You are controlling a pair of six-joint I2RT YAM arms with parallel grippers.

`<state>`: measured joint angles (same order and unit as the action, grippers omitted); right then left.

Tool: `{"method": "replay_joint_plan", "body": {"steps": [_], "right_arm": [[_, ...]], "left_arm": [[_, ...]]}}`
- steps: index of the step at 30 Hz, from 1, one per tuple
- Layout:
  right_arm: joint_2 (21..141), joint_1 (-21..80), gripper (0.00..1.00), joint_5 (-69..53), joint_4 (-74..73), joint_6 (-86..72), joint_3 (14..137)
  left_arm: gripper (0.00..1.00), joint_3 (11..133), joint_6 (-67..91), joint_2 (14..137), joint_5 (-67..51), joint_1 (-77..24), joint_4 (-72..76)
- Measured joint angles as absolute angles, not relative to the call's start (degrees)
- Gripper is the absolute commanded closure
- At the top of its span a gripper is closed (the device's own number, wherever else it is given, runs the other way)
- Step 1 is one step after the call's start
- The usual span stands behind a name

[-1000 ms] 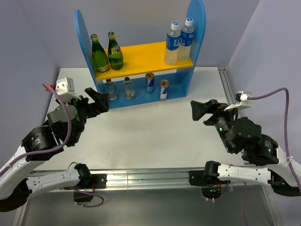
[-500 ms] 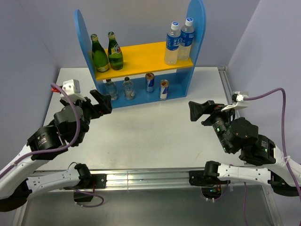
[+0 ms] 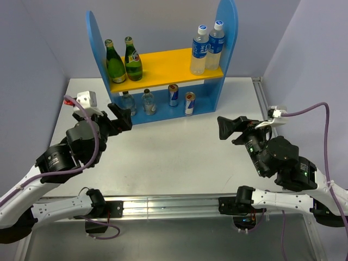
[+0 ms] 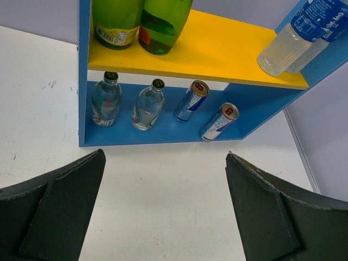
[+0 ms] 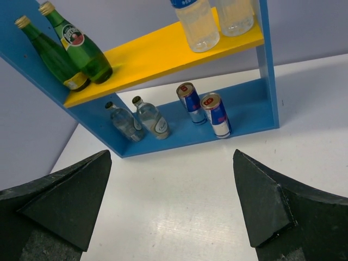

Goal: Place and organize the beverage onto the shelf

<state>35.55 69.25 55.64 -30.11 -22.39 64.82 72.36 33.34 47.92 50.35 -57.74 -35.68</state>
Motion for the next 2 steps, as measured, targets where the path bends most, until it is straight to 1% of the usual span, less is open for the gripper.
{"method": "replay_joint_plan", "body": {"steps": [2], "right_arm": [[35.6, 69.2, 0.00, 55.3, -29.5, -22.0, 64.5]], "left_arm": [[0.01, 72.3, 33.0, 48.2, 50.3, -57.7, -35.3]]}}
